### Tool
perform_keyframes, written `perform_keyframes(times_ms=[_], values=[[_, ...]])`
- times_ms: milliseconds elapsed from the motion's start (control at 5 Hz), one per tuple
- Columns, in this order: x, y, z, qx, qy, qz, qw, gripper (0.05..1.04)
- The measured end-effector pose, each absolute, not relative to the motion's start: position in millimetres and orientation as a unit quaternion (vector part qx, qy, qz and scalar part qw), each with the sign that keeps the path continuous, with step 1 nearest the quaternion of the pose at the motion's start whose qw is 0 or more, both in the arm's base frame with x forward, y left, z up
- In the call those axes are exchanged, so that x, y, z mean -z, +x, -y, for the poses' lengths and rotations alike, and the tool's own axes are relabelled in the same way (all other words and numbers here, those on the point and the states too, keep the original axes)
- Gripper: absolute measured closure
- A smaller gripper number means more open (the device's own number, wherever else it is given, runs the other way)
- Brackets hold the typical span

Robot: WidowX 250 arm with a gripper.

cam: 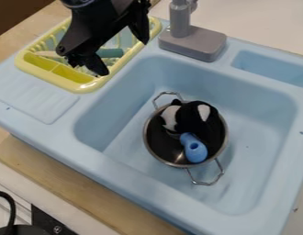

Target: Move the objects in the sink to the top of the sink

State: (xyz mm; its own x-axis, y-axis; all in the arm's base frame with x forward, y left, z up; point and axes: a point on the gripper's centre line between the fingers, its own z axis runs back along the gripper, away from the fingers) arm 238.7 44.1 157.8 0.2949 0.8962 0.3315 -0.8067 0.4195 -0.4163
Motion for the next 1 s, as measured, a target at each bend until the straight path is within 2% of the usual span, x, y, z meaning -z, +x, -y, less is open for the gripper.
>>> perform_keyframes(times_ms=[200, 400, 600, 800, 1000], values=[[-152, 236, -41, -0.528, -0.087, 0.252, 0.806, 0.085], [-149, 236, -32, -0.441, -0.130, 0.225, 0.859, 0.085], [-148, 234, -23, -0.393, -0.146, 0.211, 0.883, 0.085], [-132, 229, -12, -0.346, -0.167, 0.151, 0.911, 0.085], [-118, 231, -5, -0.293, -0.132, 0.112, 0.940, 0.085]])
